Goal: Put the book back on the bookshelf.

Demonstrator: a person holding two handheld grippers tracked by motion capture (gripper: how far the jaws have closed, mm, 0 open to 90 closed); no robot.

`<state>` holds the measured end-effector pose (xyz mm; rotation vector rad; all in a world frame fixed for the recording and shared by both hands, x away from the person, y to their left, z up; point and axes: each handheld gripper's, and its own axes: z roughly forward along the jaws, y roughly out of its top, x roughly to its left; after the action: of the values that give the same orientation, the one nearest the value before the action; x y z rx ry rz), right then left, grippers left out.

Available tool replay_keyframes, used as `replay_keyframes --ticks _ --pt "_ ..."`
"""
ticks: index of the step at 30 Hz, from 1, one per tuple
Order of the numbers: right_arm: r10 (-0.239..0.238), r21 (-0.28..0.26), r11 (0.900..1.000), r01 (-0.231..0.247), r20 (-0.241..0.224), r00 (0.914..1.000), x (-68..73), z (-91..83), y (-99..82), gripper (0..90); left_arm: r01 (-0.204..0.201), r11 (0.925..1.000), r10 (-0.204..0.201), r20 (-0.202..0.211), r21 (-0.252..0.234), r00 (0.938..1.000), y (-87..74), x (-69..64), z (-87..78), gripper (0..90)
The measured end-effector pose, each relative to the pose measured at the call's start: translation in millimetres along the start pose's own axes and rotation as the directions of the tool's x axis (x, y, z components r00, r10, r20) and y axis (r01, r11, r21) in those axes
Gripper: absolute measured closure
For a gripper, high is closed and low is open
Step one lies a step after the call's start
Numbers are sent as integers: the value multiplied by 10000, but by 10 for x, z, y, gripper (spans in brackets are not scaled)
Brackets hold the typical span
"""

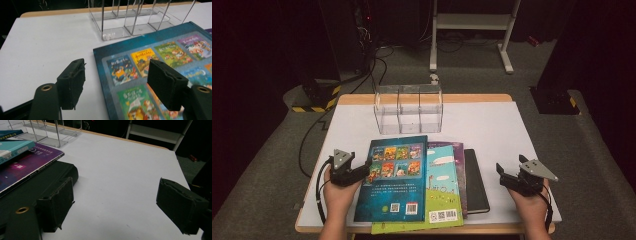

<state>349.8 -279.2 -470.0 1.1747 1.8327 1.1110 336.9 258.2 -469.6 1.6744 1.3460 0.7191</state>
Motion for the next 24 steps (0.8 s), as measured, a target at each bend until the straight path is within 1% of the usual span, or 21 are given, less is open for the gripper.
replay_keyframes --ticks 1,3,4,6,7,11,12,13,14,16,18,20,22,23,24 --pt "29 -9 10000 -29 7 10000 -2 2 -2 135 -27 9999 25 133 118 9999 -22 15 4 303" --pt "100 17 9999 -100 -20 9999 -12 12 -9 133 -39 9994 33 197 330 9998 -70 44 18 296" --pt "104 18 9999 -104 -63 9999 -18 18 -15 132 31 9991 -44 291 428 9996 -94 57 26 300" --pt "153 23 9999 -152 -102 9998 -28 26 -30 136 -43 9984 24 349 571 9994 -122 68 42 305" --pt "170 28 9999 -170 -112 9998 -35 31 -37 134 -71 9981 50 352 605 9994 -125 70 48 308" --pt "360 -18 9993 -360 -178 9992 -66 30 -54 130 25 9983 -46 363 587 9993 -120 79 50 307" --pt "354 -38 9994 -355 -209 9992 -71 27 -59 129 13 9985 -33 358 552 9994 -120 78 45 305" --pt "349 -39 9994 -350 -231 9991 -74 24 -66 130 28 9986 -50 420 523 9991 -119 77 44 322" --pt "279 32 9996 -279 -191 9994 -76 22 -72 130 0 9985 -24 449 540 9990 -118 77 44 324" --pt "169 187 9997 -167 -95 9998 -82 22 -83 129 2 9978 -35 497 656 9988 -119 75 55 318" --pt "170 191 9997 -168 -91 9998 -82 22 -90 130 12 9972 -51 519 744 9986 -123 75 64 298" --pt "213 241 9995 -209 -136 9997 -84 25 -94 126 156 9956 -204 510 927 9985 -135 77 81 280" --pt "252 204 9995 -248 -210 9995 -79 24 -92 122 305 9945 -372 661 1005 9971 -147 86 85 278" --pt "314 172 9994 -310 -261 9992 -74 23 -91 121 305 9945 -372 661 1005 9971 -147 86 85 280" --pt "314 172 9994 -310 -261 9992 -74 23 -91 121 428 9931 -525 873 1090 9948 -154 93 85 280"
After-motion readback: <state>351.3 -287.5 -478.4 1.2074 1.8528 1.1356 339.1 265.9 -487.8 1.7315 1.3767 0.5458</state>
